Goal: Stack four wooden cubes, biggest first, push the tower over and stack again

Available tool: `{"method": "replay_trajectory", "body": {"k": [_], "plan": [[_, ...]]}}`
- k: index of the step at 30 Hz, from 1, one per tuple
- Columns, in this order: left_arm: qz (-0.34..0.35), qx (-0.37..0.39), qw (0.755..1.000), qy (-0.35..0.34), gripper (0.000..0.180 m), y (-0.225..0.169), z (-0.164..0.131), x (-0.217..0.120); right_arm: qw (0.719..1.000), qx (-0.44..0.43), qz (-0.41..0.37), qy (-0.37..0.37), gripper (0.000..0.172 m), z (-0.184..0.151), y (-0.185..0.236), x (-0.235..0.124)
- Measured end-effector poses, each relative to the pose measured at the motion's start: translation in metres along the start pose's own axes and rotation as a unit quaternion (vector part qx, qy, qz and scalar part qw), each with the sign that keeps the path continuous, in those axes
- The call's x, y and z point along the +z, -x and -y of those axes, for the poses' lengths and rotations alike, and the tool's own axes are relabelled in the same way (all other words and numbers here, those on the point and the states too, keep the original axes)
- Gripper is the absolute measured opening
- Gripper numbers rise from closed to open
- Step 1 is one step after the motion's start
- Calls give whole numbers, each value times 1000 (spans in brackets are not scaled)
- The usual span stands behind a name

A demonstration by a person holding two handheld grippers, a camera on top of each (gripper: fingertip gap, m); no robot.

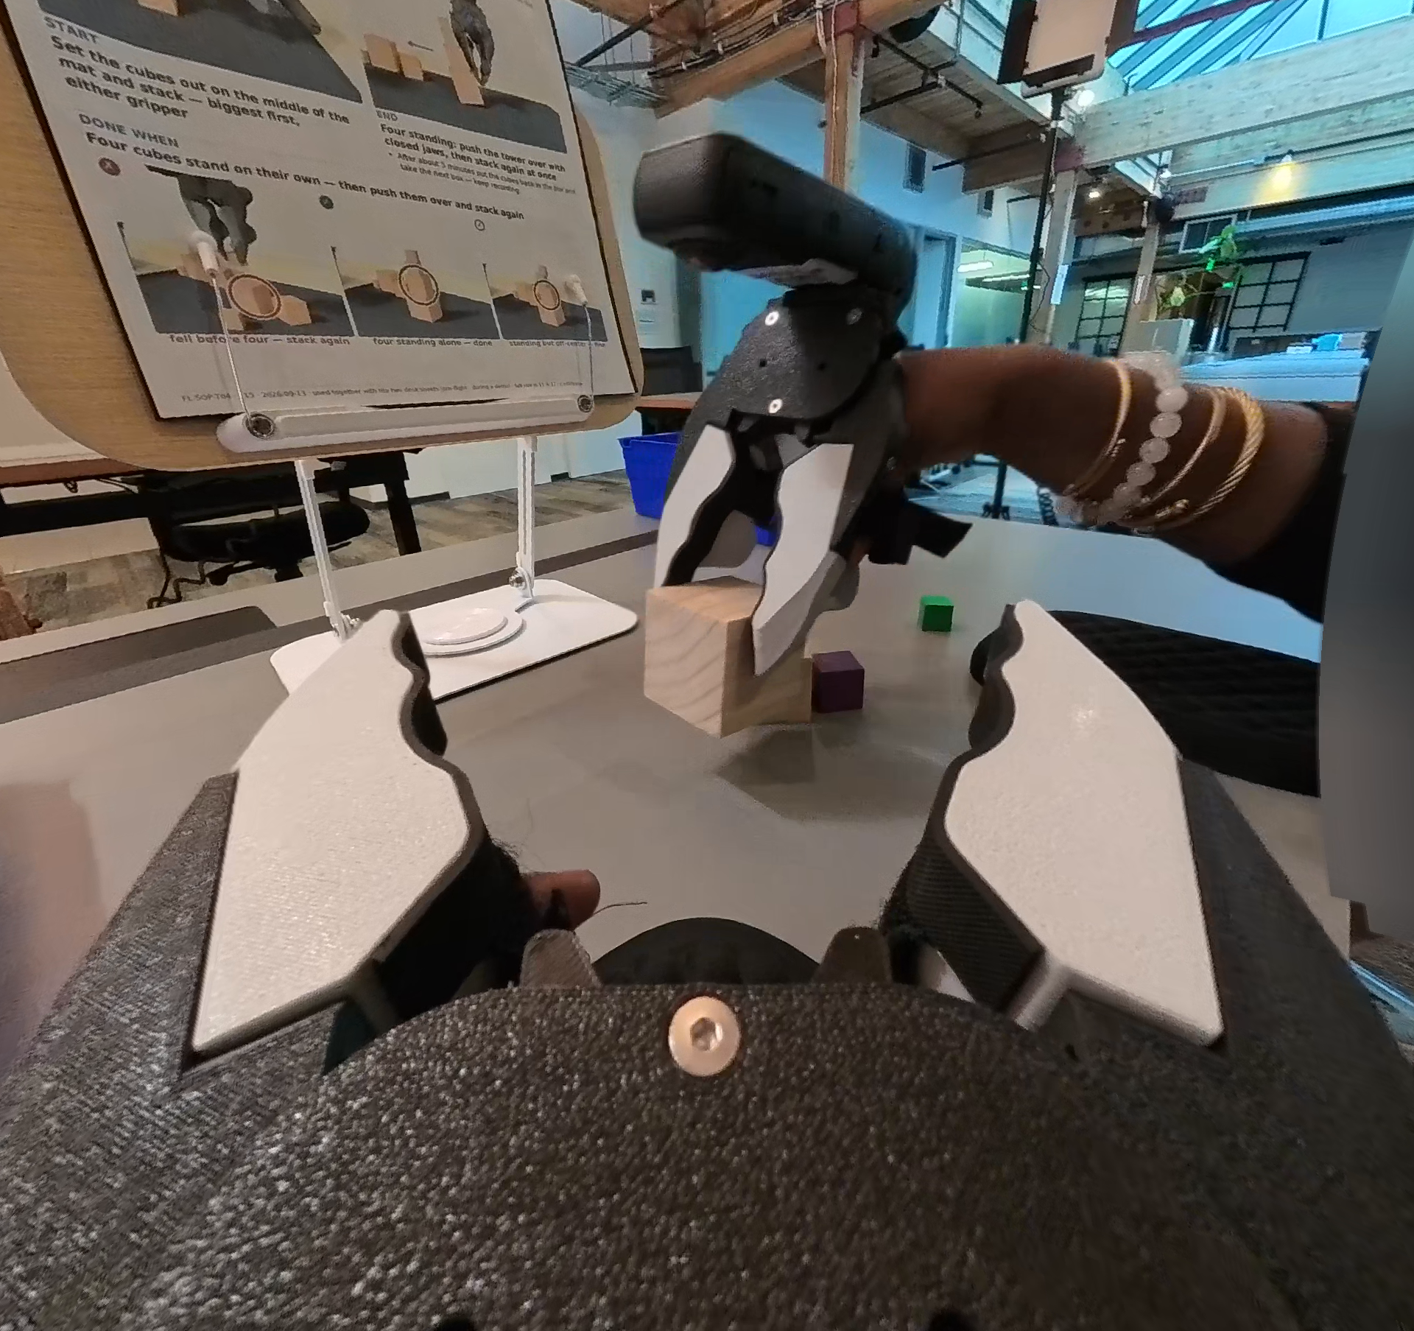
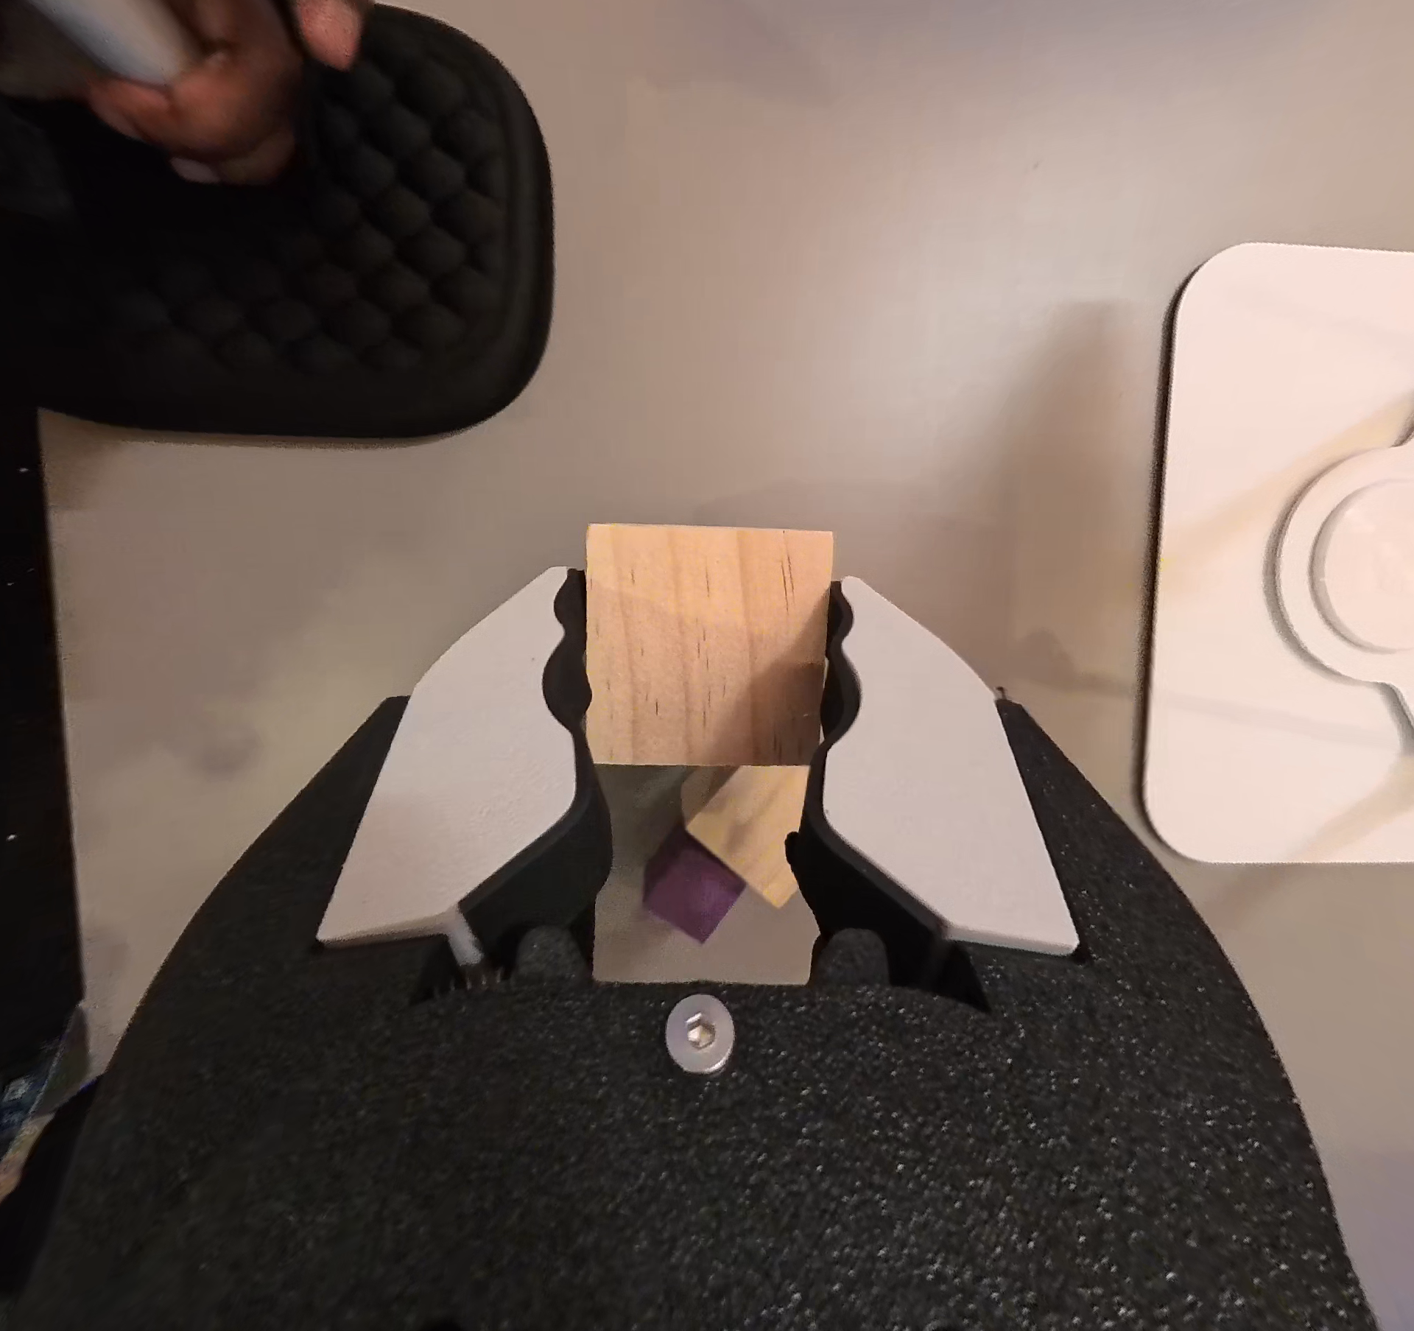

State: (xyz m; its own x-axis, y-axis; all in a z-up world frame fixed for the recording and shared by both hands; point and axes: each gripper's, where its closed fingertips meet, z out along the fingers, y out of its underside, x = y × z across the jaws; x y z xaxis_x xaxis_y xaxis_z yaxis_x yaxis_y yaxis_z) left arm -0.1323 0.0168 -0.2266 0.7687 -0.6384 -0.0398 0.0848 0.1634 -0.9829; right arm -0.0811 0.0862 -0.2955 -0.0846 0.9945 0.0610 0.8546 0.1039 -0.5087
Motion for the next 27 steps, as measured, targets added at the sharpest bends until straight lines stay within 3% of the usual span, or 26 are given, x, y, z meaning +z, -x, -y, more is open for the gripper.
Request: {"method": "replay_trajectory", "body": {"k": [15, 27], "plan": [[-72, -27, 997, -1, 135, -12, 0, -2, 1000, -17, 24, 6, 59, -24, 61, -16], [-159, 23, 987, 30, 140, -42, -9, -3, 999, -27, 45, 16, 59, -43, 104, -5]]}}
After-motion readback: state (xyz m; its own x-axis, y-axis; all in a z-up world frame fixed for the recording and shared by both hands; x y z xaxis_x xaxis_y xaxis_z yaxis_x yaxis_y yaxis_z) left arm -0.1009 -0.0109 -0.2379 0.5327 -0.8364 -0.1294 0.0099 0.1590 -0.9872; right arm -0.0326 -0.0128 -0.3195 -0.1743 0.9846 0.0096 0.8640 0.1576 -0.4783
